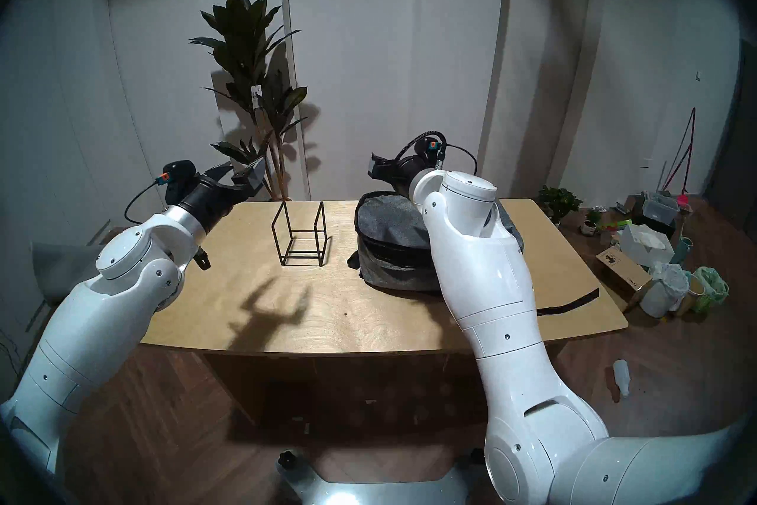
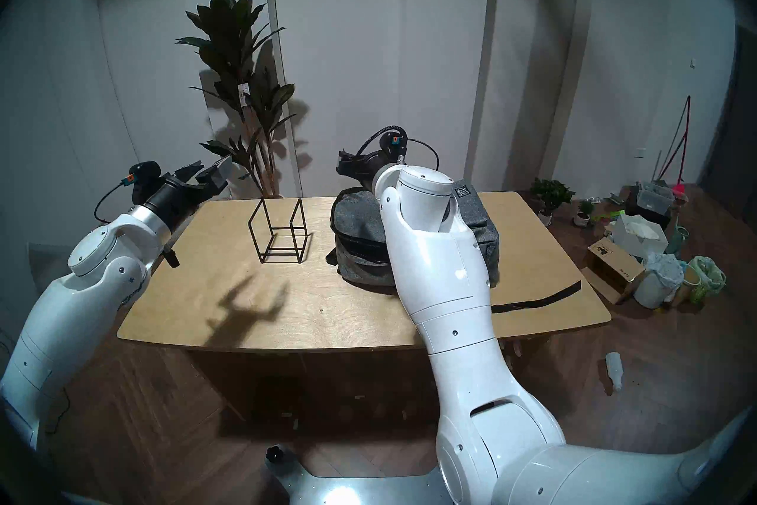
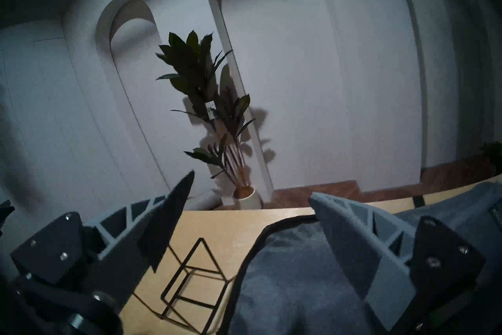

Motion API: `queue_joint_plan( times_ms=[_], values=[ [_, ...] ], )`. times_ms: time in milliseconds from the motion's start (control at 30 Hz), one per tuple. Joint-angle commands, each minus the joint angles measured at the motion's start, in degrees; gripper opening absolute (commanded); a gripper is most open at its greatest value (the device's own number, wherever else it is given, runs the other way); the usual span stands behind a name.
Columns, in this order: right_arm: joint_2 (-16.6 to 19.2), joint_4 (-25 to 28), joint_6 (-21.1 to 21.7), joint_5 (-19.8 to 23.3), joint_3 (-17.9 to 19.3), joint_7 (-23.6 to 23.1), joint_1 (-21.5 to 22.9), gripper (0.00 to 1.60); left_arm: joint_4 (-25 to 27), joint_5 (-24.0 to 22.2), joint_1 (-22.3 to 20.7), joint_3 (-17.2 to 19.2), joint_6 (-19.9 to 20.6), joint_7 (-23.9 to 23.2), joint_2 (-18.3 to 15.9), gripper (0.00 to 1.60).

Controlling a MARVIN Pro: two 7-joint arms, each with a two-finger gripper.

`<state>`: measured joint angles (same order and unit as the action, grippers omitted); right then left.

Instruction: Put the book into the bag and close the bag

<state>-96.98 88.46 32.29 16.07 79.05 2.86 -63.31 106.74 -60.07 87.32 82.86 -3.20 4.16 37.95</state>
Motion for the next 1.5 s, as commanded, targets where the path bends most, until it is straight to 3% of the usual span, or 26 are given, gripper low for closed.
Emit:
queue_joint_plan(
  times_ms=[0,433,700,867,1000,1167,1467],
  values=[
    [0.31,1.23,-7.1,-2.37,-0.38,0.89,-4.6,1.6,-2.64,7.26,-2.67,-0.98,-3.86,5.67,1.75,1.6],
    [1.82,1.18,-18.2,-6.91,-0.84,2.95,-8.18,1.6,-10.15,21.09,-8.9,-7.99,-5.6,11.72,4.34,1.6],
    [1.6,-2.35,-25.08,-7.05,0.56,2.96,-8.56,1.6,-13.88,26.32,-10.98,-10.24,-8.63,13.79,6.72,1.6],
    [1.16,-6.49,-29.07,-3.25,2.41,-0.11,-7.19,1.6,-15.26,26.21,-11.4,-10.5,-10.13,13.31,7.39,1.6],
    [2.01,-9.66,-28.35,-1.03,3.48,-3.49,-4.14,1.6,-15.41,25.65,-11.23,-10.44,-10.32,12.51,7.05,1.6],
    [2.63,-11.09,-28.75,-0.54,3.79,-5.55,-2.36,1.6,-15.41,24.93,-10.85,-10.48,-9.78,11.41,6.93,1.6],
    [3.15,-10.77,-29.55,-1.01,3.58,-6.46,-3.21,1.6,-16.52,23.65,-11.13,-10.69,-8.72,9.98,7.13,1.6]
  ],
)
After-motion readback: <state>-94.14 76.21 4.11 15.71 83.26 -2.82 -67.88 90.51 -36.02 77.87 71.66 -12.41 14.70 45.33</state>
